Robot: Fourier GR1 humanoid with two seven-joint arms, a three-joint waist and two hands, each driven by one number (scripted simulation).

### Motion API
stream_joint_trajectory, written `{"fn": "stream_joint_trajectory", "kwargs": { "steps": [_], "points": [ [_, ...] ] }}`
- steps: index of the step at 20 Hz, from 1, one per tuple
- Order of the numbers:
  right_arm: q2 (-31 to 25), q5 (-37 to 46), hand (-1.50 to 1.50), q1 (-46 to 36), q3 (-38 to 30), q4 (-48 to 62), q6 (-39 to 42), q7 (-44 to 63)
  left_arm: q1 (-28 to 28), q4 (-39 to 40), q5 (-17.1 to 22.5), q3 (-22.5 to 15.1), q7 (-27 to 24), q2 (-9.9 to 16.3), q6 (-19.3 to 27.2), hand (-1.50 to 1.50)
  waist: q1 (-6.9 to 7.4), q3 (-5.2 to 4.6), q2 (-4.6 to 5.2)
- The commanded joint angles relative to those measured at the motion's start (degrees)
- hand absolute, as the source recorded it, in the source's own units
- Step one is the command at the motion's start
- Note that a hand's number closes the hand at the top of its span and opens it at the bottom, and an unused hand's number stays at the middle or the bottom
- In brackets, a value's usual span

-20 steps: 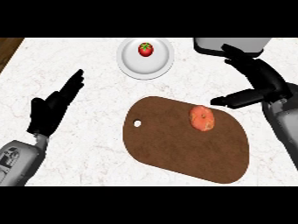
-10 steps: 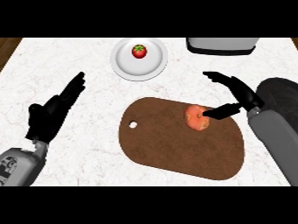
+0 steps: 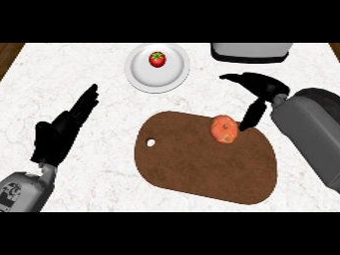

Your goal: Pick the squash from the cutting board and place it in the pan

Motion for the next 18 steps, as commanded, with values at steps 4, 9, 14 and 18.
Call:
{"fn": "stream_joint_trajectory", "kwargs": {
  "steps": [4, 9, 14, 18],
  "points": [
    [6.15, 2.32, -1.50, -11.00, 6.12, 3.59, 19.73, 12.50, -0.21, 0.22, -1.13, -0.31, 0.66, -1.18, 0.20, 0.00, -0.29, -0.03, 0.00],
    [12.38, 0.68, -1.50, -12.87, 4.44, 7.06, 27.43, 18.18, 1.79, -2.24, -2.02, 0.61, 0.98, -1.63, 0.84, 0.00, -0.84, 0.05, -0.10],
    [15.11, 2.98, -1.50, -10.19, 3.04, 1.12, 28.43, 25.84, 0.18, -0.39, -1.72, 3.77, 2.30, -1.67, -2.06, 0.00, -1.90, 0.06, -0.27],
    [11.55, 7.31, -1.50, -9.06, 2.47, -0.21, 29.52, 22.67, 5.59, -4.14, -3.83, 3.65, 0.18, -2.57, -2.17, 0.00, -1.38, 0.08, -0.14]
  ]
}}
